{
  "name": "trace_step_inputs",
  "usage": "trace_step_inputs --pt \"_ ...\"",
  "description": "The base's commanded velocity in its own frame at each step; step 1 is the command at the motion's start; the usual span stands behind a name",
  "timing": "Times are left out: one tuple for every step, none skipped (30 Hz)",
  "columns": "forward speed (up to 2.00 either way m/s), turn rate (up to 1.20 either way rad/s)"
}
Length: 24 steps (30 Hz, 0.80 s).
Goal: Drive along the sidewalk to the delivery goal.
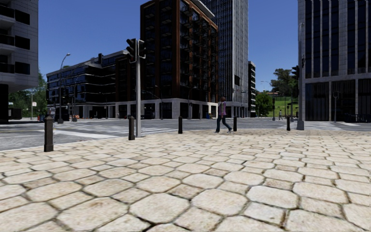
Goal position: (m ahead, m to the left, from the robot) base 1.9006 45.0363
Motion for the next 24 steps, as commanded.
trace_step_inputs --pt "1.86 0.00" --pt "1.86 0.00" --pt "1.86 0.00" --pt "1.86 0.00" --pt "1.86 0.00" --pt "1.86 0.00" --pt "1.86 0.00" --pt "1.86 0.00" --pt "1.86 0.00" --pt "1.84 0.00" --pt "1.80 0.00" --pt "1.75 0.00" --pt "1.75 0.00" --pt "1.72 0.00" --pt "1.71 0.00" --pt "1.71 0.00" --pt "1.71 0.00" --pt "1.71 0.00" --pt "1.70 0.00" --pt "1.70 0.00" --pt "1.70 0.00" --pt "1.70 0.00" --pt "1.70 0.00" --pt "1.70 0.00"
